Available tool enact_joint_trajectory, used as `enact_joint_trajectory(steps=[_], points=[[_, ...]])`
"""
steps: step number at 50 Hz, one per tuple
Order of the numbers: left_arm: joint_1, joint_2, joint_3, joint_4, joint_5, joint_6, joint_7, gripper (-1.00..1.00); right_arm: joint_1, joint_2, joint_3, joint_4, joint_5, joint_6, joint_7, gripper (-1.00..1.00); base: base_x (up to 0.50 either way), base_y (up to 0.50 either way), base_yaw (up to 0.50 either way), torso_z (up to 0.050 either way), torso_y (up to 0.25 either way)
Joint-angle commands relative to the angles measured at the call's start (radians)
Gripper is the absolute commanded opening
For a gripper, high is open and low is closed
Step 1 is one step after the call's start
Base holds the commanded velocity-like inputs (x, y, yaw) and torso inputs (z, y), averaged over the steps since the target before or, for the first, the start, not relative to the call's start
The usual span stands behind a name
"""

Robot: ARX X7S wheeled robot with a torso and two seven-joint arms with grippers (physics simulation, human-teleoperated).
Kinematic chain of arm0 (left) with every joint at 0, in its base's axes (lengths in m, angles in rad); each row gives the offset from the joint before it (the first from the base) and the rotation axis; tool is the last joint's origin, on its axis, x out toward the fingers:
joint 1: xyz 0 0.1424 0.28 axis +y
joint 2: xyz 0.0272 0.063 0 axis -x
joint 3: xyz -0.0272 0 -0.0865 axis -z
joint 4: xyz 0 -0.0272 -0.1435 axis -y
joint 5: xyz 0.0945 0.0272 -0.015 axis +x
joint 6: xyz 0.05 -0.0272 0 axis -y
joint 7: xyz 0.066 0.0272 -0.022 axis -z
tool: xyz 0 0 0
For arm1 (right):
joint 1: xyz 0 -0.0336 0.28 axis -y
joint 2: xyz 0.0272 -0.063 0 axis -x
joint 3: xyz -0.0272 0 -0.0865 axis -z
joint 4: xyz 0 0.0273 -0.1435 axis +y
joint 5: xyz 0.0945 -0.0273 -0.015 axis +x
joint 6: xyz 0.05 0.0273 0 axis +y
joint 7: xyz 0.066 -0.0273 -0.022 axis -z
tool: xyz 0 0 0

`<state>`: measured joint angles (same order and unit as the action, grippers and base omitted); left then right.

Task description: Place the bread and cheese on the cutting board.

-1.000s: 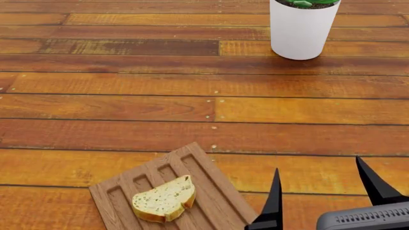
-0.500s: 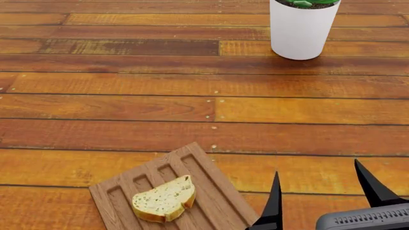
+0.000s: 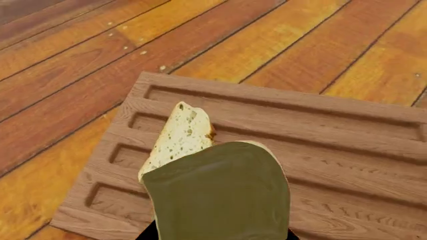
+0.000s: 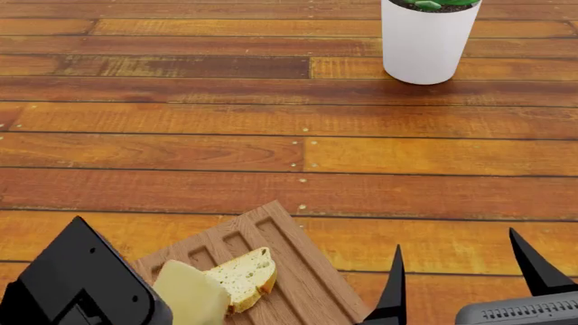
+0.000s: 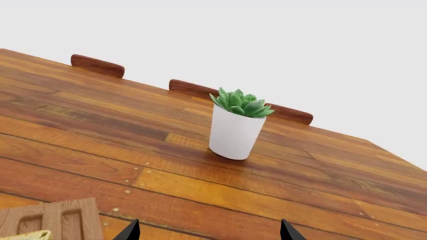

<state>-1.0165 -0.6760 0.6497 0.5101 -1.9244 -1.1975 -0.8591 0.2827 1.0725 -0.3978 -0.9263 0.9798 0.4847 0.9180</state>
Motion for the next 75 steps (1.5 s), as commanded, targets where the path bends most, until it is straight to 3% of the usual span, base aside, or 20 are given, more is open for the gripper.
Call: enact_joint_trajectory(steps=[1,12,33,59,60,75], points=[[-0.102,0.162,0.036,-0.121,0.078,-0.045,0.148,-1.0,0.001,-0.025,0.017,0.003,-0.028,0.005,-0.021,1.0,0.0,0.0,0.0,0.0,0.0],[-0.111,0.263,0.113,-0.255,0.265,-0.081,0.354,-1.0,-0.012,-0.023,0.015,0.012,-0.034,-0.007,-0.029,1.0,0.0,0.0,0.0,0.0,0.0],[-0.043,0.302,0.174,-0.224,0.215,-0.07,0.32,-1.0,-0.058,0.006,0.038,0.019,-0.032,-0.054,-0.03,1.0,0.0,0.0,0.0,0.0,0.0],[-0.014,0.298,0.216,-0.246,0.279,-0.053,0.358,-1.0,-0.071,0.01,0.036,0.026,-0.042,-0.069,-0.036,1.0,0.0,0.0,0.0,0.0,0.0],[-0.012,0.297,0.219,-0.245,0.288,-0.051,0.361,1.0,-0.074,0.013,0.041,0.027,-0.044,-0.074,-0.031,1.0,0.0,0.0,0.0,0.0,0.0],[-0.024,0.295,0.223,-0.245,0.27,-0.044,0.334,1.0,-0.082,0.021,0.045,0.026,-0.047,-0.082,-0.029,1.0,0.0,0.0,0.0,0.0,0.0]])
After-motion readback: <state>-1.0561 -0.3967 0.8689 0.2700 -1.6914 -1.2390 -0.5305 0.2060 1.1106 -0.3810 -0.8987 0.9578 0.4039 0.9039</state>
